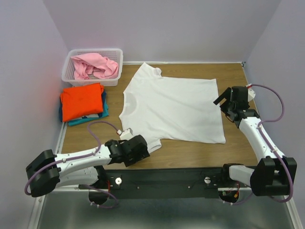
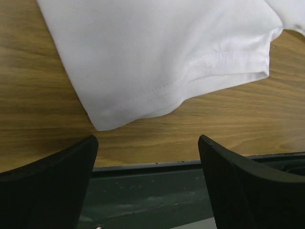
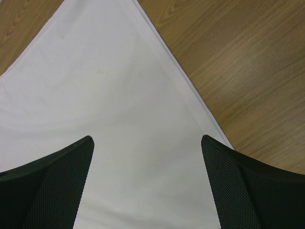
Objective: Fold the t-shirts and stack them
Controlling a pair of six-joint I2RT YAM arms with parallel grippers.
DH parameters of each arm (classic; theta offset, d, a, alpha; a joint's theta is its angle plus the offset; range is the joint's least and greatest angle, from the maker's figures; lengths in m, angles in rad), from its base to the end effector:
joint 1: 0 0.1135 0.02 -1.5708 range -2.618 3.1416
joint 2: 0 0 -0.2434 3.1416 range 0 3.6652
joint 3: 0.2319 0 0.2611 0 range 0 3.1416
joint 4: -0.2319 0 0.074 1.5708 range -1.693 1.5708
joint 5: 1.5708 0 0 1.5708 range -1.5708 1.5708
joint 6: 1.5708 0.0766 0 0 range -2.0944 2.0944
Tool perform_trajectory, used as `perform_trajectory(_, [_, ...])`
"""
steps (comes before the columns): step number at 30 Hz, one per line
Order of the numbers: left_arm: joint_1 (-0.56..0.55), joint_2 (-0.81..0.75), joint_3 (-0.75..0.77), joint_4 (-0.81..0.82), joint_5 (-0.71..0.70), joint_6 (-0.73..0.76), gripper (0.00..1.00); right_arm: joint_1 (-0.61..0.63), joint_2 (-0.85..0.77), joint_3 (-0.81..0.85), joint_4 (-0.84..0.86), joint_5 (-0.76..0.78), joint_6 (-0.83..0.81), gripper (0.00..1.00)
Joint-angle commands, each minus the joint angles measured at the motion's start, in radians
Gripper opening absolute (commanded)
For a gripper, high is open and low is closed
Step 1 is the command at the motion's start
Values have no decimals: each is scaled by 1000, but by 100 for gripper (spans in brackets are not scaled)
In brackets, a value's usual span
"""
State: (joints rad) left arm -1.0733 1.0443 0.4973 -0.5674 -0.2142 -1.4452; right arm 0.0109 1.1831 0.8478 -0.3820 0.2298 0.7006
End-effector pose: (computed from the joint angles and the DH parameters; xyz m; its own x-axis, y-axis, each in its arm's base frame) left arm 0.1153 -0.1781 0.1094 -0.8612 -0.4455 -0.2445 -0.3230 0.8514 -0.4133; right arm 0.2998 -0.0142 0.2142 -0.3987 0.6234 -0.6726 0.5469 0.7504 0.3714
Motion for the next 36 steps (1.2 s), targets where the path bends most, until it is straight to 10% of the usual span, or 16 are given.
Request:
perform_trajectory(1, [-11,11,-46,-6,7,-141,85,-6,-10,-23,20,-6,-16,100])
perform_trajectory(27, [6,56,-25,-100,-217,-419,66,-6,-28,-29,22,-17,-50,100])
perform_trajectory(36, [44,125,7,-80,-226,-336,40,-6,-31,-32,22,-6,-56,100])
